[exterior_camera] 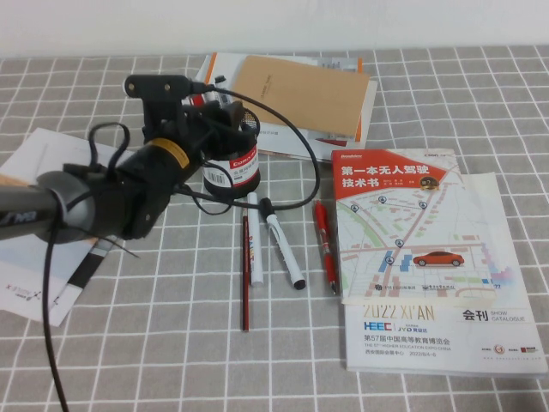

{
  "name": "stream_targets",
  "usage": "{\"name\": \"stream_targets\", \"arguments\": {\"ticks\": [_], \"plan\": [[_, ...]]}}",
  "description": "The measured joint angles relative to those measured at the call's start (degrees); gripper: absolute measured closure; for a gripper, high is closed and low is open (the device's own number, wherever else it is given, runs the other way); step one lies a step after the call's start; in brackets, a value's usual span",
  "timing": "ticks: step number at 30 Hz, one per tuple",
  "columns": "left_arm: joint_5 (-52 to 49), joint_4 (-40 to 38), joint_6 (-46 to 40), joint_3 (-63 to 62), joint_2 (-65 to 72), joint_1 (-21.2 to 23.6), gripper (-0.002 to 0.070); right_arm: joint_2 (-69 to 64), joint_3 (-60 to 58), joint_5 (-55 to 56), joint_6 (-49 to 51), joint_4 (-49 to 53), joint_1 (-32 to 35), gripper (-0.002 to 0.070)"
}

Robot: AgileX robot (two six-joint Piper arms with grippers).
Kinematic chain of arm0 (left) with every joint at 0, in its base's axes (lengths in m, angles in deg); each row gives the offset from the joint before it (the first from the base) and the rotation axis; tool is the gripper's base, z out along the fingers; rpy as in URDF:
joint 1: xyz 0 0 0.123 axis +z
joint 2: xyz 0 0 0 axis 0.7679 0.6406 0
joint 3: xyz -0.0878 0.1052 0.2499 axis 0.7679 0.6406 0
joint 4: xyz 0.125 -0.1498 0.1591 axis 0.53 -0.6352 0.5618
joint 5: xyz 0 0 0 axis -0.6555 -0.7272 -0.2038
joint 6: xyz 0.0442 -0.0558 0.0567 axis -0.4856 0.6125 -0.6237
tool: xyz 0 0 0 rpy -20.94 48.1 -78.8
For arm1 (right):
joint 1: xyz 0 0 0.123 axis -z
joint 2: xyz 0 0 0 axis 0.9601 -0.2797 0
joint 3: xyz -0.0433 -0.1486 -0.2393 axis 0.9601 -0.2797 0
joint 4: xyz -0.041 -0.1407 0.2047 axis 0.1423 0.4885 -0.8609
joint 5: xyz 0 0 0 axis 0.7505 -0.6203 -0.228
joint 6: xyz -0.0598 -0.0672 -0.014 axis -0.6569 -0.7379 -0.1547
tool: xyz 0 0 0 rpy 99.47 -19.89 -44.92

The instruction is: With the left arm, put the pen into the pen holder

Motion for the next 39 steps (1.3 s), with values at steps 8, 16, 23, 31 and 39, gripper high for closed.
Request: {"name": "stream_targets", "arguments": {"ticks": [8, 16, 23, 31, 39], "plan": [[-14.61, 0.0, 1.56, 0.0, -10.78, 0.0, 0.0428, 0.0, 0.0, 0.0, 0.0, 0.0, 0.0, 0.0689], [-32.78, 0.0, 2.27, 2.57, -27.13, 0.0, 0.0654, 0.0, 0.0, 0.0, 0.0, 0.0, 0.0, 0.0689], [-34.07, 0.13, 2.37, 15.02, -42.51, 0.0, 0.0676, 0.0, 0.0, 0.0, 0.0, 0.0, 0.0, 0.0689], [-35.13, 0.02, 5.66, 33.93, -63.83, 0.0, 0.0677, 0.0, 0.0, 0.0, 0.0, 0.0, 0.0, 0.0689], [-42.49, 0.02, 7.55, 47.48, -85.25, 0.0, 0.0677, 0.0, 0.0, 0.0, 0.0, 0.0, 0.0, 0.0689]]}}
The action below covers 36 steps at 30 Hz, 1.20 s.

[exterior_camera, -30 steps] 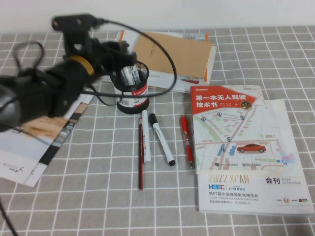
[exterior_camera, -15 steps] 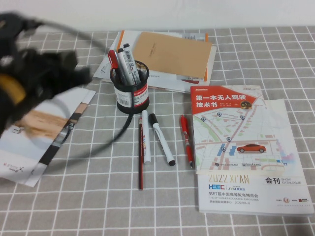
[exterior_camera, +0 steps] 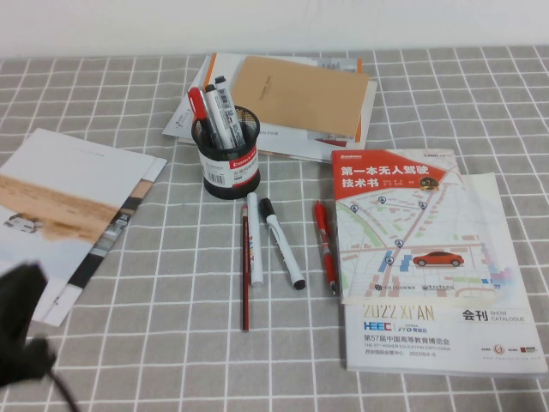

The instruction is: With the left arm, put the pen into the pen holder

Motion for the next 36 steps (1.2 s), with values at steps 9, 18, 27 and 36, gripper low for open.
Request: {"name": "stream_targets", "arguments": {"ticks": [9, 18, 27, 36], "plan": [[-8.43, 0.18, -0.08, 5.02, -8.69, 0.0, 0.0678, 0.0, 0.0, 0.0, 0.0, 0.0, 0.0, 0.0688], [-8.0, 5.89, -1.77, 5.02, -9.09, 0.75, 0.0678, 0.0, 0.0, 0.0, 0.0, 0.0, 0.0, 0.0689], [-5.35, -7.72, -25.77, 7.28, -18.73, 14.72, 0.0678, 0.0, 0.0, 0.0, 0.0, 0.0, 0.0, 0.0689], [0.31, -10.47, -28.98, 16.64, -29.3, 19.12, 0.0678, 0.0, 0.0, 0.0, 0.0, 0.0, 0.0, 0.0689]]}}
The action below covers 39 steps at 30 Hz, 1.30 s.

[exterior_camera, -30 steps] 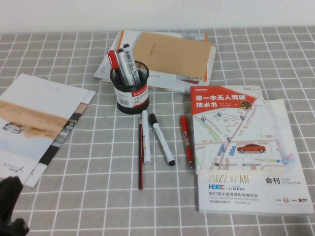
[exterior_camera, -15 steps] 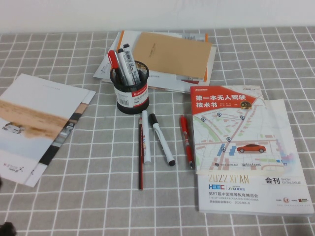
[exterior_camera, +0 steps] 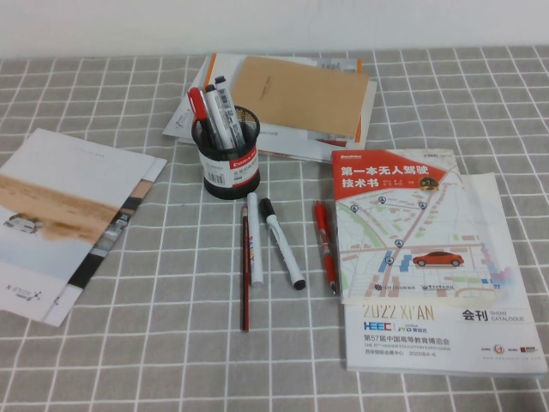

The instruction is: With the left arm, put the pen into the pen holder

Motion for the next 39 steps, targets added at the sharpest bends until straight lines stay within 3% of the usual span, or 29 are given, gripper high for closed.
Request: {"name": "stream_targets", "arguments": {"ticks": [6, 16, 39], "plan": [[-0.69, -0.49, 0.81, 3.36, -0.22, 0.0, 0.0678, 0.0, 0.0, 0.0, 0.0, 0.0, 0.0, 0.0689], [-11.89, 0.09, 1.03, 3.36, -0.29, 0.0, 0.0678, 0.0, 0.0, 0.0, 0.0, 0.0, 0.0, 0.0689], [-12.52, 0.09, 1.03, 3.36, -0.29, 0.22, 0.0678, 0.0, 0.0, 0.0, 0.0, 0.0, 0.0, 0.0689]]}}
